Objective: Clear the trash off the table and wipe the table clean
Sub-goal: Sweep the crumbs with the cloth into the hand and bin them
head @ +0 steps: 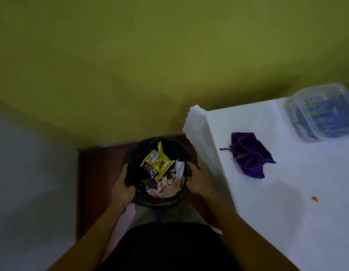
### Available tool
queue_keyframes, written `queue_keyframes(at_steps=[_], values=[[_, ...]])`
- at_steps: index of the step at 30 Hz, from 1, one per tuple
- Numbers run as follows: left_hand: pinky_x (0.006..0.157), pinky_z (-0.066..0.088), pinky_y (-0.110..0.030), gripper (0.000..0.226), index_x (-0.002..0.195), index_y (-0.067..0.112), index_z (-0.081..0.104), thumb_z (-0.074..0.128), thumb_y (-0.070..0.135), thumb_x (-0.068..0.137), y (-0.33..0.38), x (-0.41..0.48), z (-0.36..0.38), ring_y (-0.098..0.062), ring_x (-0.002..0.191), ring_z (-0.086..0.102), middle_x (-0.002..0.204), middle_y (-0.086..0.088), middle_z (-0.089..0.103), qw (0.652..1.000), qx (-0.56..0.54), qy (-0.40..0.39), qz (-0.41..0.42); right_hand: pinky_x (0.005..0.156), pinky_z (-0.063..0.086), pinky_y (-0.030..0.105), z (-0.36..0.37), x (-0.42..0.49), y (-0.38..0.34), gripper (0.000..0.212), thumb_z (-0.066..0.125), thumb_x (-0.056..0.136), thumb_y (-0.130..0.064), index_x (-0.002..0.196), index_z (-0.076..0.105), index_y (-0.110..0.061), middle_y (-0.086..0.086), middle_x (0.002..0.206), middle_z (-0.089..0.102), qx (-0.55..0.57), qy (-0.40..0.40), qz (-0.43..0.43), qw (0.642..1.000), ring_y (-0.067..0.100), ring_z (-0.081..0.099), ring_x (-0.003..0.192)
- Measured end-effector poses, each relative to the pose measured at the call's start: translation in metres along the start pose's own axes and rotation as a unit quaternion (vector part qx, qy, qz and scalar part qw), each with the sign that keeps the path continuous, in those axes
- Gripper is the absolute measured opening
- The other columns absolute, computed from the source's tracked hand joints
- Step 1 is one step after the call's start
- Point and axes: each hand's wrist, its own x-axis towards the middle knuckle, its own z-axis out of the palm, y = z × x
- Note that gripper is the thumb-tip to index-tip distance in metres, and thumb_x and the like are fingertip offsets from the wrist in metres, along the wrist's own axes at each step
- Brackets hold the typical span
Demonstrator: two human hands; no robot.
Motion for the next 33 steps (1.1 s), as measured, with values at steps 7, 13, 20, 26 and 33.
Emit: queue_keyframes(at_steps=[7,13,20,26,33], values=[[0.111,0.041,-0.046,0.093,0.156,0.039,0.023,0.048,0.02,0.069,-0.024,0.043,-0.01,-0.033,0.136,0.047,0.156,-0.005,0.041,0.999,0.013,-0.04,-0.027,0.105,0.041,0.04,0.016,0.034,-0.011,0.056,0.049,0.101,-0.018,0.155,0.032,-0.022,0.016,0.144,0.053,0.007,-0.02,0.005,1.0,0.039,0.052,0.129],[0.097,0.037,-0.025,0.085,0.157,0.031,0.022,0.051,0.005,0.082,-0.066,0.116,0.023,-0.026,0.137,0.047,0.155,-0.003,0.041,0.998,0.033,-0.031,-0.041,0.098,0.048,0.041,0.057,0.1,0.011,0.062,0.047,0.097,-0.006,0.154,0.035,-0.026,0.018,0.135,0.059,0.038,-0.031,0.059,0.997,0.041,0.058,0.116],[0.079,0.036,-0.015,0.083,0.159,0.017,0.015,0.041,-0.013,0.086,-0.102,0.229,0.086,-0.014,0.121,0.047,0.155,-0.009,0.039,0.995,0.069,-0.066,-0.023,0.103,0.043,0.039,0.105,0.205,0.055,0.06,0.047,0.096,-0.004,0.151,0.042,-0.026,0.013,0.141,0.057,0.076,-0.002,0.121,0.99,0.037,0.053,0.127],[0.081,0.054,-0.047,0.084,0.158,0.032,0.016,0.043,-0.002,0.087,-0.148,0.343,0.139,-0.041,0.11,0.063,0.146,-0.02,0.051,0.99,0.098,-0.101,0.008,0.108,0.038,0.033,0.149,0.305,0.105,0.066,0.047,0.095,0.002,0.154,0.036,-0.026,0.007,0.152,0.046,0.087,0.02,0.154,0.984,0.031,0.046,0.136],[0.097,0.048,-0.037,0.081,0.159,0.023,0.016,0.042,-0.012,0.091,-0.186,0.428,0.18,-0.038,0.124,0.055,0.151,-0.016,0.044,0.992,0.097,-0.039,0.068,0.115,0.037,0.036,0.194,0.393,0.134,0.067,0.045,0.096,0.004,0.155,0.034,-0.026,0.005,0.158,0.038,0.128,0.059,0.129,0.982,0.027,0.04,0.142]])
